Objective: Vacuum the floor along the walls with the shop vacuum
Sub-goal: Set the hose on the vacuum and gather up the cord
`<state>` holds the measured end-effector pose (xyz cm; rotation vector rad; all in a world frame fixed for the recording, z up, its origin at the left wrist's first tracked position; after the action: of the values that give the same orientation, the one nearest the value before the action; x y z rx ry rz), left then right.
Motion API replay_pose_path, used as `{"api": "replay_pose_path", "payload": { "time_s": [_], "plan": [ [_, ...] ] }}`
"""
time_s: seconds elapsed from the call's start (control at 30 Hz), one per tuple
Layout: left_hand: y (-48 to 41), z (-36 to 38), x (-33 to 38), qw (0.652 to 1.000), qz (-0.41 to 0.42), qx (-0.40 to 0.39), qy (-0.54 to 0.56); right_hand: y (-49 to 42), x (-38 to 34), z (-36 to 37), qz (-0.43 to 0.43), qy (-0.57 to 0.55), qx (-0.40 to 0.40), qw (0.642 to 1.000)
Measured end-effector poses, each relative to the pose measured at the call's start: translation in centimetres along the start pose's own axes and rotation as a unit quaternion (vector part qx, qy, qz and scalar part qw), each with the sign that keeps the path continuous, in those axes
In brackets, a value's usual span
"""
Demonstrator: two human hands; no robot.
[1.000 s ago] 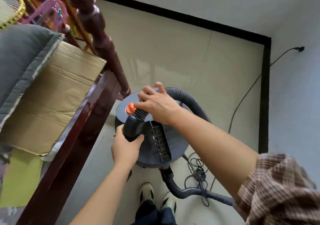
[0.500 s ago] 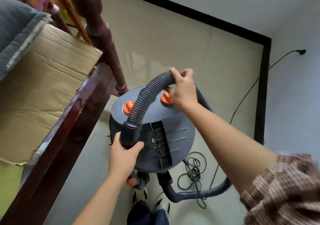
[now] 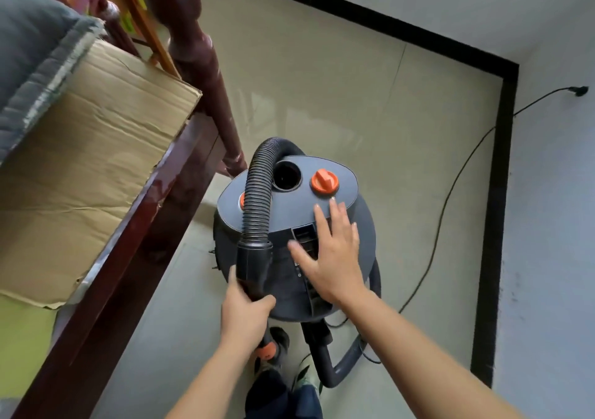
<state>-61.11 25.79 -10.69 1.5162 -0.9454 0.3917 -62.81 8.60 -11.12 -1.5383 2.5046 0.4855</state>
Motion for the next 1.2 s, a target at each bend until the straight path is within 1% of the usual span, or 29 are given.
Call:
{"api": "replay_pose_path", "payload": {
  "time_s": [0.1, 0.23, 0.43, 0.63, 0.73, 0.87, 0.97, 1.03, 1.13, 1.2],
  "plan": [
    [-0.2, 0.5, 0.1, 1.0, 0.012, 0.005, -0.008, 0.4, 0.8, 0.3, -0.062, 0.02, -0.046, 0.997],
    [-1.1, 1.0, 0.8, 0.999, 0.018, -0.002, -0.034, -2.1, 1.5, -0.4, -0.077, 0.007, -0.05, 0.996],
    [-3.4, 3.9, 3.6, 0.997, 0.057, 0.016, -0.056, -7.9, 2.9, -2.4, -0.107, 0.05, -0.057, 0.991],
    [-6.3, 8.3, 7.2, 0.992, 0.09, -0.033, -0.078, -12.9, 5.2, -4.6, -0.144, 0.087, -0.073, 0.983],
    [-6.4, 11.0, 7.7, 0.996, 0.074, -0.029, -0.047, -15.0, 7.5, -6.1, -0.162, 0.129, -0.089, 0.974],
    [-6.8, 15.8, 9.4, 0.998, 0.061, -0.001, 0.004, -18.5, 10.4, -7.9, -0.168, 0.151, -0.106, 0.968],
    [-7.5, 19.6, 11.1, 0.997, 0.061, 0.045, 0.019, -21.4, 12.5, -9.0, -0.187, 0.166, -0.103, 0.963],
    [-8.0, 22.1, 12.2, 0.994, 0.068, 0.08, 0.032, -23.1, 13.8, -9.6, -0.197, 0.173, -0.084, 0.961],
    [-8.5, 26.0, 13.5, 0.989, 0.068, 0.127, 0.036, -23.7, 16.7, -10.0, -0.194, 0.15, -0.066, 0.967],
    [-8.7, 28.5, 14.3, 0.986, 0.068, 0.149, 0.036, -23.8, 19.4, -10.2, -0.198, 0.119, -0.072, 0.97]
  ]
}}
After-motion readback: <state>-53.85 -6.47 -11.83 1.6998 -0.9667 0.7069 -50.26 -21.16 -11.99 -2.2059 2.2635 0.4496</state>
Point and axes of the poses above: each hand's wrist, its own y-axis away from the middle knuckle, its own z-axis out of the palm, x = y × z, the point moved 2 cm from there along -y, towards the middle knuckle, and after that the axes turned 12 degrees about y, right-handed, at the moved point
